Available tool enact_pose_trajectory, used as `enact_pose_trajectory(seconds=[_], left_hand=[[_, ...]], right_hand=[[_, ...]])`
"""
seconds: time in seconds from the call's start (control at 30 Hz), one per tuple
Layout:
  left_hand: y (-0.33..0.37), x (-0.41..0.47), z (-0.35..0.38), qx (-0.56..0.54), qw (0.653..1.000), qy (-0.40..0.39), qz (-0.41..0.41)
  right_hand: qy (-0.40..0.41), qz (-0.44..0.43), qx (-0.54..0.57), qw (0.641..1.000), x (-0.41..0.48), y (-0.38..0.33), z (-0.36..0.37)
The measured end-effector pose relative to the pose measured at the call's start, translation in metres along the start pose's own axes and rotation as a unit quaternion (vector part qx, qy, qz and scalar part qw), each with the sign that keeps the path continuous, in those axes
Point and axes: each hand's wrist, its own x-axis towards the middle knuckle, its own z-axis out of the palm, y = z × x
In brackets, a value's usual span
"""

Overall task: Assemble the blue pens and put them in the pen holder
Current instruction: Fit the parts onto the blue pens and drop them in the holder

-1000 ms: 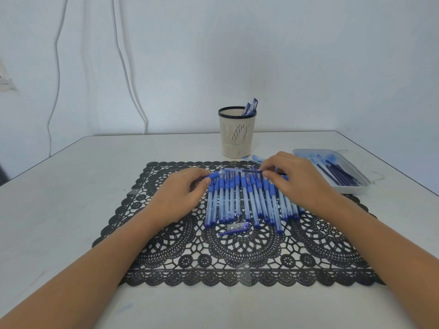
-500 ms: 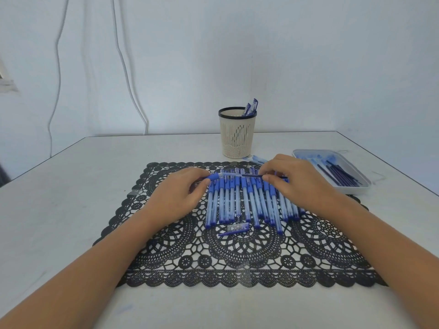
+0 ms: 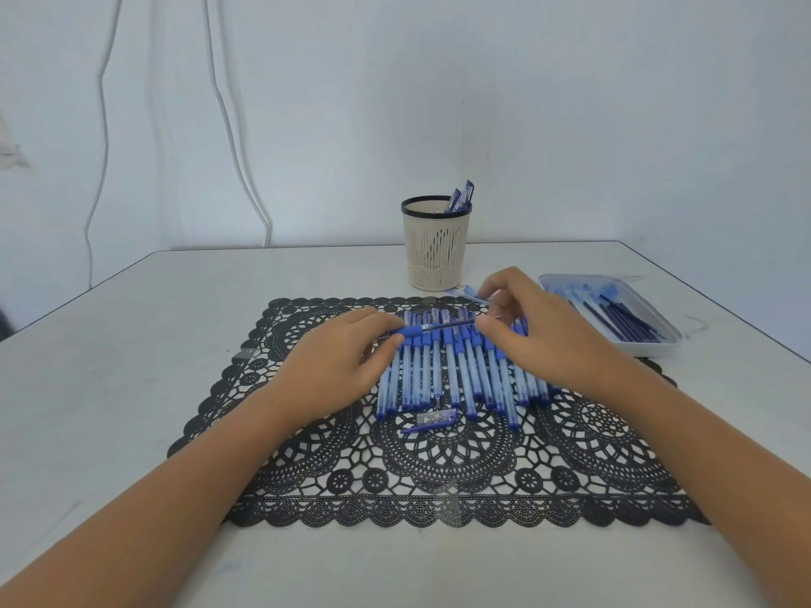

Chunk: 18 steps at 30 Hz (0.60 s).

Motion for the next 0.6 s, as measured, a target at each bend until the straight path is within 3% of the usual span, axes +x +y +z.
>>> enact_pose_trajectory(seconds=[0.17,0.37,0.5,0.6], left_hand=[[-0.002,-0.001,0.001,-0.017,1.000,0.003,-0.011],[0.002,0.000,0.003,-0.024,1.000,0.003,0.006],[-0.002,-0.002,0.002,-0.027,0.999,0.001,-0.020],[-0.005,-0.002,0.002,-0.027,0.999,0.003,-0.042]], right_hand=[[0.014,0.032,0.073,0.997,0.001,0.000,0.000],[-0.077,0.039,0.170,0.982,-0.002,-0.013,0.006],[-0.071,0.071,0.106,0.989,-0.002,-0.008,0.008],[-0.132,0.025,0.003,0.991,-0.004,-0.010,0.008]])
